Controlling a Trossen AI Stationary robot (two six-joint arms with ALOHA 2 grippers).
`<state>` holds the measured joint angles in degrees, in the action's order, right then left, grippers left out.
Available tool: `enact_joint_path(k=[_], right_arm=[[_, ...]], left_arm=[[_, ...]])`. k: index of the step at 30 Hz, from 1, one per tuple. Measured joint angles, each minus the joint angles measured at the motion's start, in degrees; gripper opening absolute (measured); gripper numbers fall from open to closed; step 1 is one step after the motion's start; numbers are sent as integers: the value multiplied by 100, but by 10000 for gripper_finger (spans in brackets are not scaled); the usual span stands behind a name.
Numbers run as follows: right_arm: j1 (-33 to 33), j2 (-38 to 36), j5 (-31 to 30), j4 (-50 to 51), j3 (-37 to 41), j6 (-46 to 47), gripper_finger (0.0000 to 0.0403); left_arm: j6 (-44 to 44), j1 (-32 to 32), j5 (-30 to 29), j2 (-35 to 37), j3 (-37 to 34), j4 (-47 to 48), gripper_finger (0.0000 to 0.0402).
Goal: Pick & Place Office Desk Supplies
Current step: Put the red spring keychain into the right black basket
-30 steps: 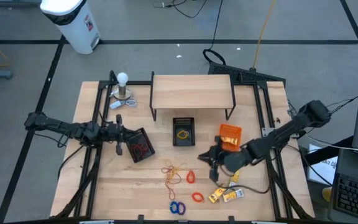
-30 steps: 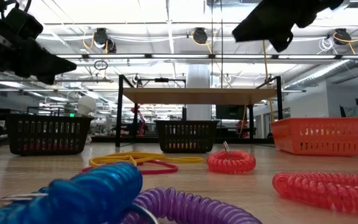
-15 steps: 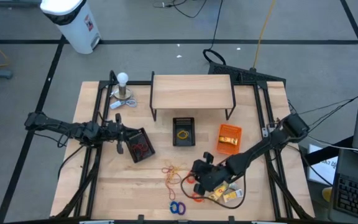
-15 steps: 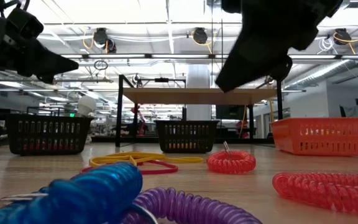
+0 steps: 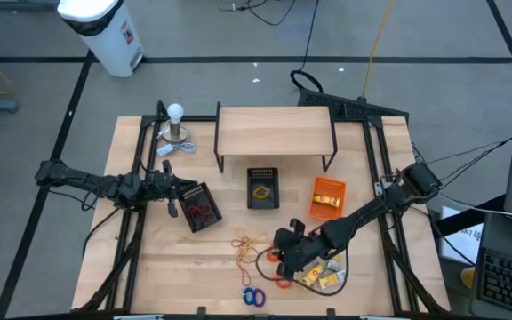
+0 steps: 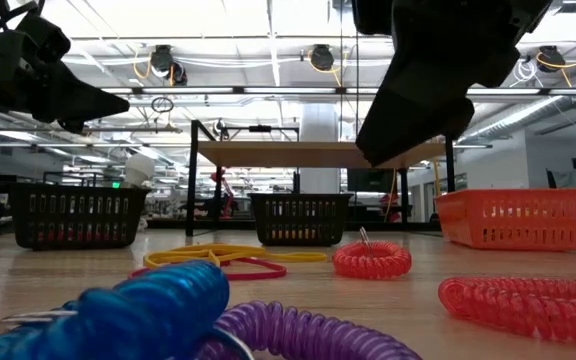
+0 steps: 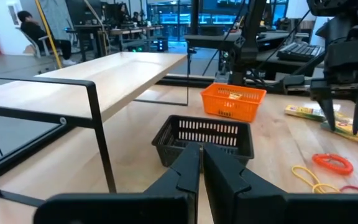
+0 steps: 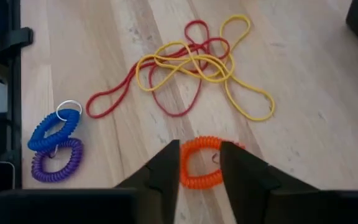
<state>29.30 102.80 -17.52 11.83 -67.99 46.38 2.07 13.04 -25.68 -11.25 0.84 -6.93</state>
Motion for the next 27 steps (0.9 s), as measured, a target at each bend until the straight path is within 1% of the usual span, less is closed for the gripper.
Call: enact_joint_path(k=[5, 8, 11, 15, 20, 24, 27], right_arm=[[-42, 0, 120, -146, 0, 90, 190], [-42, 0, 122, -193, 0, 121, 214], [-71, 14, 120, -12, 0, 475, 220], [-121, 122, -16, 411, 7, 1076, 217], [-196, 407, 114, 384, 6, 1190, 209], [-197, 601, 141, 287, 9, 1193, 209], [-187, 687, 277, 307, 9, 1199, 208]], left_arm=[[-145, 0, 4, 0, 0, 53, 24], [-283, 0, 7, 0, 0, 89, 24], [-308, 0, 7, 0, 0, 97, 24], [-335, 0, 5, 0, 0, 122, 24], [-520, 0, -37, 0, 1, 118, 24], [-538, 0, -92, 0, 2, 121, 24], [-536, 0, -143, 2, 2, 117, 24]])
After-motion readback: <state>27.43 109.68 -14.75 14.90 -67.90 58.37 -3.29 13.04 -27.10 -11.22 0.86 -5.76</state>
